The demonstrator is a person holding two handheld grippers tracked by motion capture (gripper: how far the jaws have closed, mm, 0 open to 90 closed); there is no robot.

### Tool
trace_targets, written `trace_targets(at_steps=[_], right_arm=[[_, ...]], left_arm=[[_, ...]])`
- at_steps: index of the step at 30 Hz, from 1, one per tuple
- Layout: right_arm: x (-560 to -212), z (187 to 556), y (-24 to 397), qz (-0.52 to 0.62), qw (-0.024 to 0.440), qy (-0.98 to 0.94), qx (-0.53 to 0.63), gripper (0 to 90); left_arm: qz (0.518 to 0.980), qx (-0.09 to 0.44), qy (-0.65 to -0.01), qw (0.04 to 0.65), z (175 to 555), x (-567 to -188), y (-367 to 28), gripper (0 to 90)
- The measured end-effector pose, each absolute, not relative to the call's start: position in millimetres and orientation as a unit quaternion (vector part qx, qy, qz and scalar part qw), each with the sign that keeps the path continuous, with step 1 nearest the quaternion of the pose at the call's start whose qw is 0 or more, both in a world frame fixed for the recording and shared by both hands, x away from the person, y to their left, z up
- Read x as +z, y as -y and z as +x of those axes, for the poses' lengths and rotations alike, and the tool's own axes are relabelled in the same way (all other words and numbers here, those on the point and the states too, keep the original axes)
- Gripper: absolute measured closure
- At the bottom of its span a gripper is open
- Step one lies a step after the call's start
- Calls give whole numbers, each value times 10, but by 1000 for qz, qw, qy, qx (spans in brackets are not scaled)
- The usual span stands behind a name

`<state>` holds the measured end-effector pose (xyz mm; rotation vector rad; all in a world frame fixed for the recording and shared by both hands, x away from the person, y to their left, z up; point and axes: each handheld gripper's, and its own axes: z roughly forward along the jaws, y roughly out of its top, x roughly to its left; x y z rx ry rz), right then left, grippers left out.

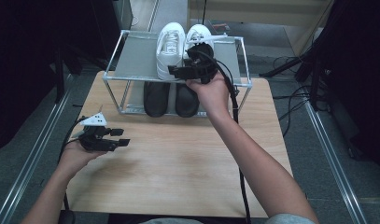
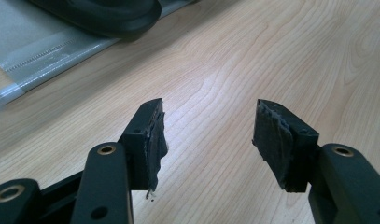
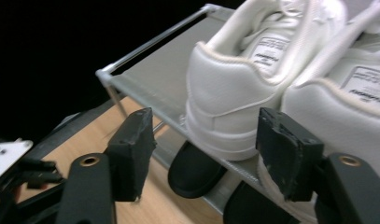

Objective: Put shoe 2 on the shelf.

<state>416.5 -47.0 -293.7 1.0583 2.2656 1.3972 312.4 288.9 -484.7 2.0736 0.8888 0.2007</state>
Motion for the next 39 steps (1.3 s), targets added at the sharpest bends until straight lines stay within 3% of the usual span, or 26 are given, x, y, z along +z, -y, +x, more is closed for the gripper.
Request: trace_targets(at_steps=[39], right_arm=[[-3852,3810,1020,348,72,-792,497,265]], left_arm=[[827,89,-364,419,3122,-4866,-2905,417]])
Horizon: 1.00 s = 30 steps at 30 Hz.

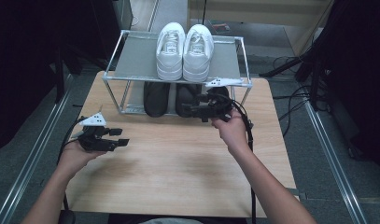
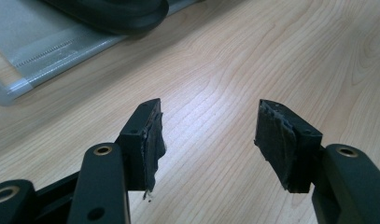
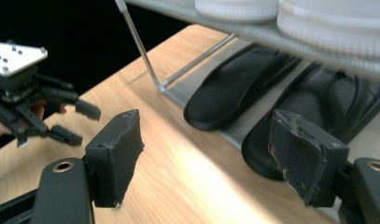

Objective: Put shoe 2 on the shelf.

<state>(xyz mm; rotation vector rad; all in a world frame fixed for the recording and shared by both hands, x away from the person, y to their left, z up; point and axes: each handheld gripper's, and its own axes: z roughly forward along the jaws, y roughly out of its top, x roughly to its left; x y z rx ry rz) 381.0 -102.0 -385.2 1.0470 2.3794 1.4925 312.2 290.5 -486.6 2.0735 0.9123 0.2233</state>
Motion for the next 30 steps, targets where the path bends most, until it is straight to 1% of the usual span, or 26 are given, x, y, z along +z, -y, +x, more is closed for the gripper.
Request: trace_targets(at_steps=[16,30], right_arm=[[-4207,3598,1407,345,61,-792,500,265],[-4458,3432,1770,345,74,-797,491,265]], left_arm=[[832,83,-361,413,3117,-4892,-2853,413],[834,79,-360,412,3103,-4914,-2807,408]])
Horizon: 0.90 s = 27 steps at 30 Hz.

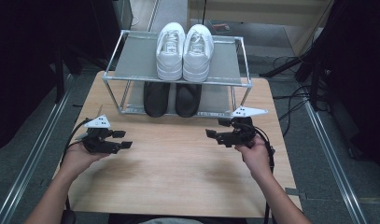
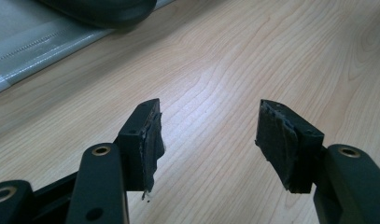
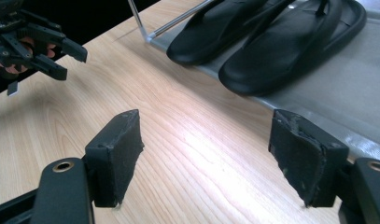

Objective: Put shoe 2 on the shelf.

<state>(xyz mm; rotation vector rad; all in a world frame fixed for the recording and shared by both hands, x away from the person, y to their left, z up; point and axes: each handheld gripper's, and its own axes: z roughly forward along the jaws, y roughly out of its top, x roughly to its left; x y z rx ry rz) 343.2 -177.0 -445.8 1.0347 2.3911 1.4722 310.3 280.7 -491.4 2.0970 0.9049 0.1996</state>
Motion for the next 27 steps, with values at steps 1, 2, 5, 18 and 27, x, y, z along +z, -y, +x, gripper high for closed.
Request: trace_targets(at_steps=[1,2,5,18,27], right_arm=[[-4479,3416,1796,347,75,-796,490,265],[-4500,3407,1816,346,77,-796,491,265],[-4560,3391,1861,345,75,-797,490,265],[-4712,3370,1905,333,62,-804,488,265],[-4756,3375,1828,329,54,-810,482,265]], left_arm=[[833,78,-360,412,3104,-4916,-2804,407],[833,75,-361,413,3104,-4918,-2799,406],[835,74,-359,411,3107,-4924,-2783,393],[840,54,-345,416,3095,-4921,-2597,371],[848,49,-320,419,3031,-4909,-2423,369]])
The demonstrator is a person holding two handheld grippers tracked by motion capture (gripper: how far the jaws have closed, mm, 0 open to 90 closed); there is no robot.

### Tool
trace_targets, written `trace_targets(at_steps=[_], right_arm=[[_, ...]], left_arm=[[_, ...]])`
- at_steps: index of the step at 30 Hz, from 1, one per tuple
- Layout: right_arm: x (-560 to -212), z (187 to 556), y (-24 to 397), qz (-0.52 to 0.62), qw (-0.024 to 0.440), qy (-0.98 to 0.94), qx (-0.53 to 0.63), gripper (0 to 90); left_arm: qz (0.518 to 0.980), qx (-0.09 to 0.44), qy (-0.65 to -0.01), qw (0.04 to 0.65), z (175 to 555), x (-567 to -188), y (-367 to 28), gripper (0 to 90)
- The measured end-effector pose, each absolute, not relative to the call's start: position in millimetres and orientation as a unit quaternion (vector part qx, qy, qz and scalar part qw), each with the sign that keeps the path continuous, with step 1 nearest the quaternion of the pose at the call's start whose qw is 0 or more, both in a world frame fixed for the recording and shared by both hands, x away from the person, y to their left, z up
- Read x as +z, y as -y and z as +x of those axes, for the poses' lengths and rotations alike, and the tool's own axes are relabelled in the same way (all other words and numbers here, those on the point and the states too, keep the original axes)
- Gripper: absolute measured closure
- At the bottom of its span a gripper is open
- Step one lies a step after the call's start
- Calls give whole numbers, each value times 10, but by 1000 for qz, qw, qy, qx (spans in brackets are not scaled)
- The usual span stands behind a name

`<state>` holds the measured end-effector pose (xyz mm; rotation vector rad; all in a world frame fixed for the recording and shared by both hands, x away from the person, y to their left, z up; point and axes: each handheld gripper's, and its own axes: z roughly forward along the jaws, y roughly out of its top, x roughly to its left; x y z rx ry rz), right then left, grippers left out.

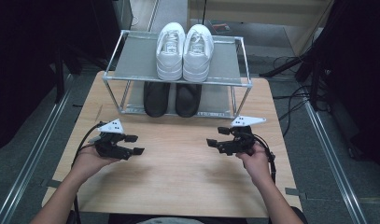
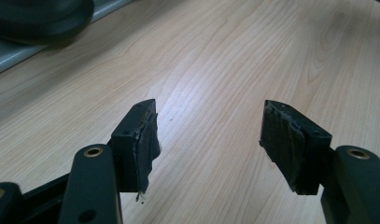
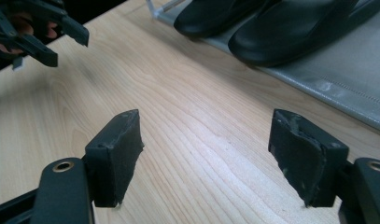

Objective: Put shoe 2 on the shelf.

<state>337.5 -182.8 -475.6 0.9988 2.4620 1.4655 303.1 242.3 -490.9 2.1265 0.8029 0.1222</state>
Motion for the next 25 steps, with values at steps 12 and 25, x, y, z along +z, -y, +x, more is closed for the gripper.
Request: trace_targets(at_steps=[12,25], right_arm=[[-4793,3384,1780,321,46,-822,468,265],[-4834,3373,1713,303,54,-842,443,265]], left_arm=[[847,44,-330,414,3054,-4934,-2436,367],[846,43,-335,413,3065,-4950,-2429,362]])
